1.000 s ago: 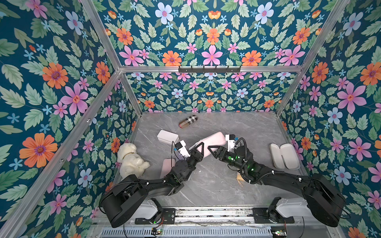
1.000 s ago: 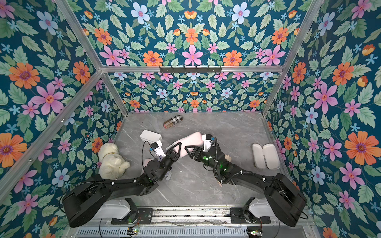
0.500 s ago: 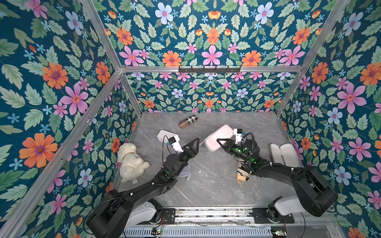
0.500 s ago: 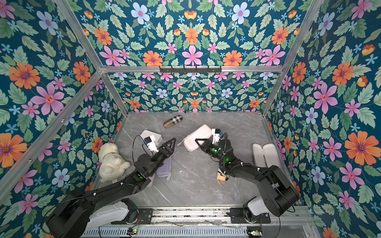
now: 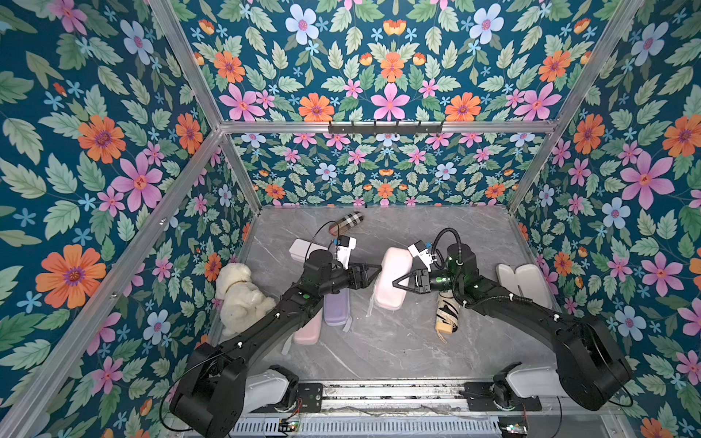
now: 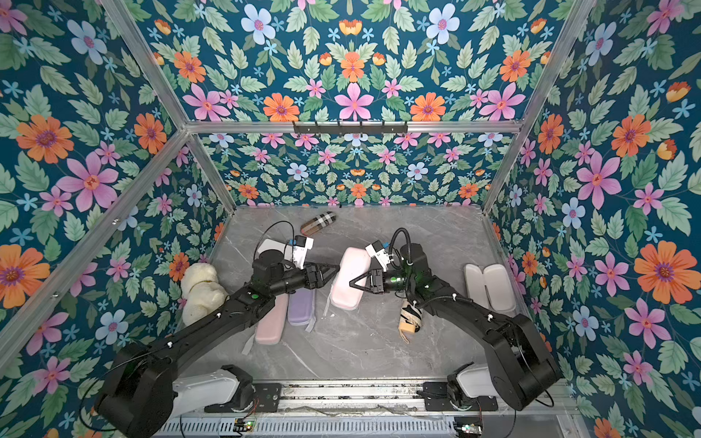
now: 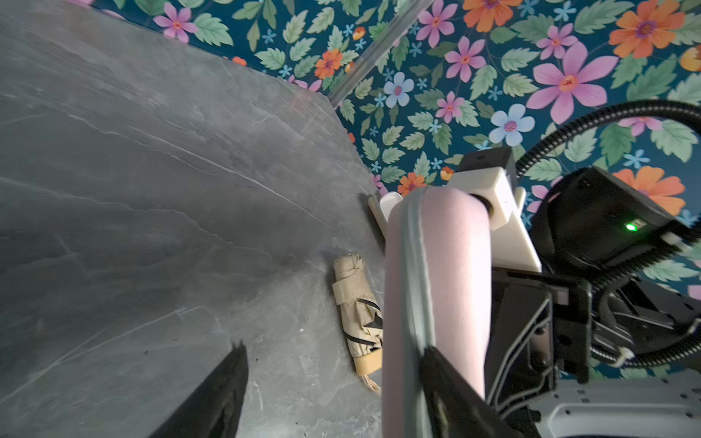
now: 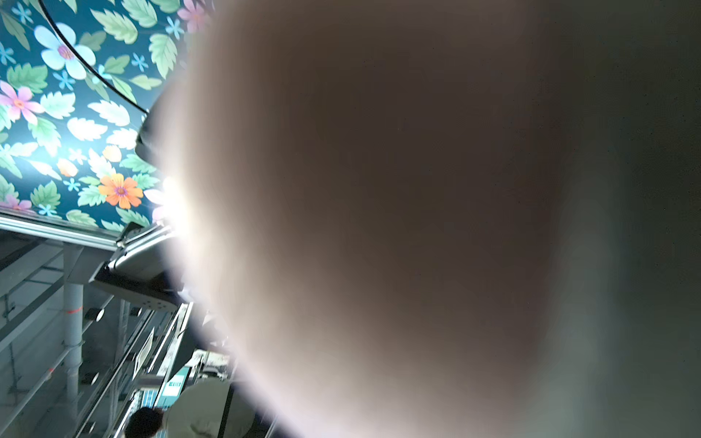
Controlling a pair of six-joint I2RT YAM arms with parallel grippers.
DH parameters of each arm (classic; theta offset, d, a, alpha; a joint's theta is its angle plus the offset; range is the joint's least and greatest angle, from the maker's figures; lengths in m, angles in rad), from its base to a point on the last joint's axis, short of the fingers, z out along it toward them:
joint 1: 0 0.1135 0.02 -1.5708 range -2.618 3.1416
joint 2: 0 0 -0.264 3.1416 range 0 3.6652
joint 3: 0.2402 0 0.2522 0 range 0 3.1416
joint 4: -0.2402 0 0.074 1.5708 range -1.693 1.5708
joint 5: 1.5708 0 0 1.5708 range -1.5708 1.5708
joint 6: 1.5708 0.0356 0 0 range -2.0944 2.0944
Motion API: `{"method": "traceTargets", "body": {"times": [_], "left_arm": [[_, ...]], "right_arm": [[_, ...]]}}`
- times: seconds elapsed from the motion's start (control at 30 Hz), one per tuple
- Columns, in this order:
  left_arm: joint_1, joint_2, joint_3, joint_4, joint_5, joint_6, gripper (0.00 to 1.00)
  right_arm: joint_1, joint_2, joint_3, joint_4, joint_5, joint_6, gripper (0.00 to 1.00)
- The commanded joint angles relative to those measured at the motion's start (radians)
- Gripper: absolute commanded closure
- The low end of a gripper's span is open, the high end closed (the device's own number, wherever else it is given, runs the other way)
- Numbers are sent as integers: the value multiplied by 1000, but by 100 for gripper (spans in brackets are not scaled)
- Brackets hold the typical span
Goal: Put umbrellas into zippered umbrella sleeves
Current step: Adjust the umbrella sleeve.
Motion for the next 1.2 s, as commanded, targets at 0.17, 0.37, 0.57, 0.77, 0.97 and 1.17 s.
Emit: {"method": "traceTargets", "body": {"times": [0.17,0.37,0.57,0.77,0.97,1.17], "left_arm": [[-5,65,-21,231,212,-120,35],[35,33,-20,208,226,-120,34],[108,-62,-64,140,195,-99,26],[98,-32,-105,281,225,-174,24],[76,3,-65,286,255,-172,28],[56,34,-46,313,288,-185,51]], "right_arm": [[58,50,77,-50,-144,-135,84],[62,70,94,-69,-154,-139,85],[29,61,80,-96,-132,-142,88],[65,95,106,-20,-155,-81,89],[98,134,141,8,-180,-74,89],[98,165,178,-3,-188,-82,84]]}}
